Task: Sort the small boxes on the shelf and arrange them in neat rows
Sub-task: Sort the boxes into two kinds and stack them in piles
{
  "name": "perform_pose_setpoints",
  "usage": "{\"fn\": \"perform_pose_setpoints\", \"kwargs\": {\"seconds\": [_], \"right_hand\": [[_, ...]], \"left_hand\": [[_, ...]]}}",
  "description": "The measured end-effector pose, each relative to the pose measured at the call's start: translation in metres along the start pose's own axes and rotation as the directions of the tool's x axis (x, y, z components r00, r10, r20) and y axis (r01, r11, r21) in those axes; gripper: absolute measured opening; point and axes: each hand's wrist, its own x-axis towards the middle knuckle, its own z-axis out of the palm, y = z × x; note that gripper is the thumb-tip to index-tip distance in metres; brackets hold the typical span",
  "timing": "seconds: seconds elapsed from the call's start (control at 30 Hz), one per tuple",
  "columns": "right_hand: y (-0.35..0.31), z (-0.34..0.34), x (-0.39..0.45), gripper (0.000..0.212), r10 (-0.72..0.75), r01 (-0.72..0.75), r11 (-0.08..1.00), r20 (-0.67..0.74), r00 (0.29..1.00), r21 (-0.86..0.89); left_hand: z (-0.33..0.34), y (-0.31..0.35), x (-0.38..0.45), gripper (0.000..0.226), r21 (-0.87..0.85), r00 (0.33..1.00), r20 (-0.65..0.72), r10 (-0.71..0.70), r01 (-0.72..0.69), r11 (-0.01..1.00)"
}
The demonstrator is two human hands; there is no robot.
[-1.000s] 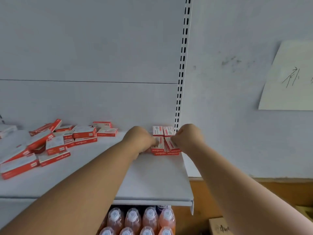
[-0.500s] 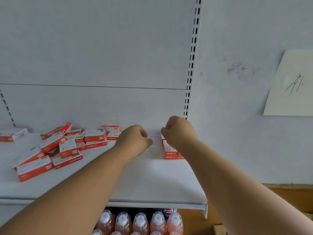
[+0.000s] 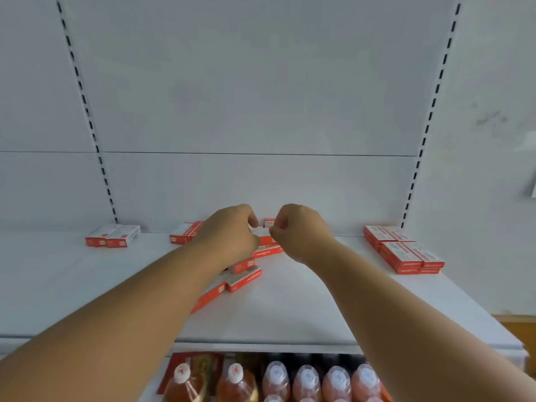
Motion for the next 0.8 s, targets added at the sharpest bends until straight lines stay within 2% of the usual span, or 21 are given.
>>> {"fn": "perform_pose_setpoints", "kwargs": {"seconds": [0.1, 0.23, 0.3, 0.4, 0.43, 0.47, 0.5, 0.53, 0.57, 0.6, 0.63, 0.67, 0.7, 0.8], "right_hand": [[-0.018, 0.018, -0.004, 0.014, -0.031, 0.03, 1.0, 0.082, 0.996, 0.002], [-0.037, 0.033, -0.008, 0.047, -0.011, 0.02, 0.999, 0.257, 0.966, -0.031], [-0.045, 0.037, -0.01, 0.055, 0.012, 0.009, 0.997, 0.302, 0.953, -0.071], [-0.05, 0.041, -0.006, 0.047, 0.049, -0.033, 0.998, 0.296, 0.954, -0.057], [-0.05, 0.041, -0.004, 0.042, 0.081, -0.092, 0.995, 0.25, 0.965, 0.036], [-0.051, 0.04, -0.001, 0.037, 0.161, -0.205, 0.95, 0.192, 0.968, 0.235], [-0.052, 0.037, 0.002, 0.034, 0.279, -0.341, 0.784, 0.196, 0.94, 0.519], [-0.054, 0.033, 0.005, 0.035, 0.338, -0.425, 0.479, 0.285, 0.897, 0.768], [-0.057, 0.029, 0.006, 0.038, 0.306, -0.434, 0.136, 0.379, 0.873, 0.89], [-0.059, 0.025, 0.007, 0.041, 0.246, -0.408, -0.103, 0.421, 0.873, 0.907], [-0.061, 0.022, 0.006, 0.042, 0.195, -0.386, -0.218, 0.427, 0.883, 0.897], [-0.064, 0.02, 0.005, 0.043, 0.153, -0.373, -0.258, 0.419, 0.895, 0.891], [-0.068, 0.02, 0.004, 0.042, 0.124, -0.364, -0.253, 0.403, 0.907, 0.896], [-0.077, 0.027, 0.002, 0.039, 0.063, -0.361, -0.127, 0.371, 0.927, 0.924]], "left_hand": [[-0.017, -0.028, 0.003, 0.031, 0.141, 0.999, 0.045, 0.023, -0.029, 0.99], [-0.028, -0.057, 0.005, 0.039, 0.327, 0.994, 0.1, -0.051, 0.015, 0.945], [-0.027, -0.068, 0.004, 0.045, 0.298, 0.984, 0.147, -0.102, 0.054, 0.953], [-0.024, -0.082, 0.003, 0.058, 0.151, 0.987, 0.127, -0.101, 0.081, 0.985], [-0.025, -0.084, 0.003, 0.063, 0.079, 0.992, 0.087, -0.092, 0.085, 0.993], [-0.026, -0.085, 0.003, 0.068, -0.012, 0.995, 0.043, -0.088, 0.089, 0.996], [-0.029, -0.084, 0.002, 0.07, -0.119, 0.996, -0.006, -0.084, 0.083, 0.989], [-0.033, -0.083, 0.001, 0.068, -0.226, 0.995, -0.049, -0.084, 0.071, 0.971], [-0.037, -0.08, 0.001, 0.062, -0.336, 0.992, -0.083, -0.091, 0.058, 0.94], [-0.04, -0.078, 0.001, 0.055, -0.445, 0.989, -0.1, -0.109, 0.053, 0.894], [-0.042, -0.077, 0.001, 0.049, -0.555, 0.987, -0.099, -0.13, 0.054, 0.83], [-0.043, -0.076, 0.001, 0.044, -0.656, 0.985, -0.079, -0.151, 0.063, 0.752], [-0.044, -0.076, -0.001, 0.041, -0.732, 0.985, -0.055, -0.166, 0.073, 0.677], [-0.04, -0.081, -0.003, 0.03, -0.804, 0.981, -0.002, -0.194, 0.114, 0.583]]}}
